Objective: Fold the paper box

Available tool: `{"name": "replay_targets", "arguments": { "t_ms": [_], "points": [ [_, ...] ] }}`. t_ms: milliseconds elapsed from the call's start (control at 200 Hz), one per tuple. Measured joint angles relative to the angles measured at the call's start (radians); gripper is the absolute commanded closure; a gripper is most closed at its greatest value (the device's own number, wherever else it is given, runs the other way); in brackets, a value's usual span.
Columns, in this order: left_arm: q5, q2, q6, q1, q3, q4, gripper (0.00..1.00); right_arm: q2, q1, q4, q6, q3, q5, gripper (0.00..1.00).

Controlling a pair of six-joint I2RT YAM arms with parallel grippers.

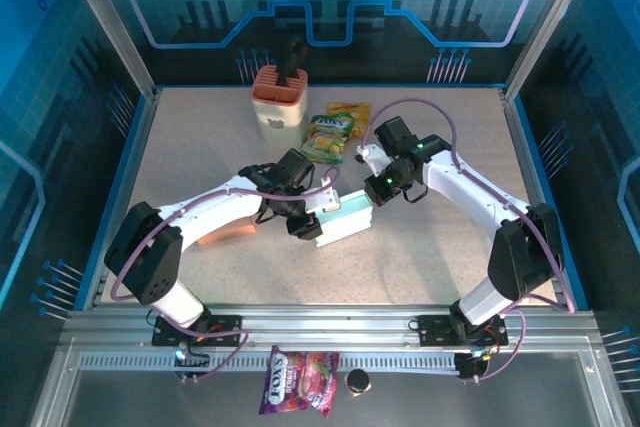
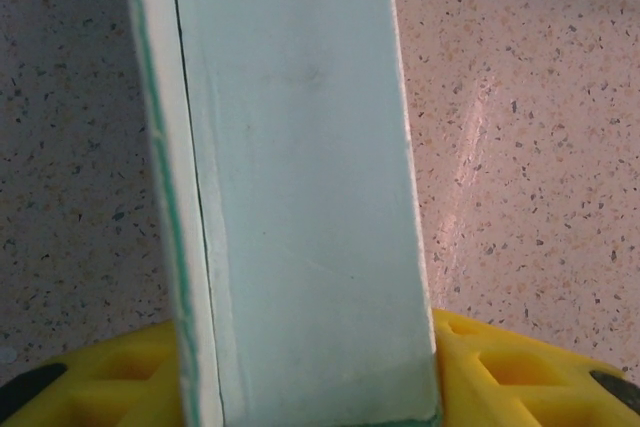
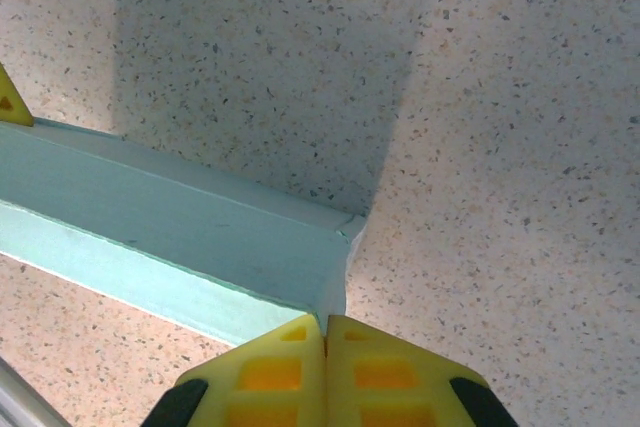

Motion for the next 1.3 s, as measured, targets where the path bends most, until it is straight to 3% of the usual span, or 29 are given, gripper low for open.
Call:
{"name": "replay_targets", "arguments": {
  "t_ms": [1001,1301],
  "points": [
    [-0.106,0.004,-0.053,0.000,0.012,0.007,0.51,0.000,0.047,-0.079,0.384,0.043,0.043,1.00],
    [-0.126,0.003,-0.099,0.000,0.012,0.039,0.39,-0.051,0.059,-0.005,0.396,-0.055,0.055,1.00]
  ]
}}
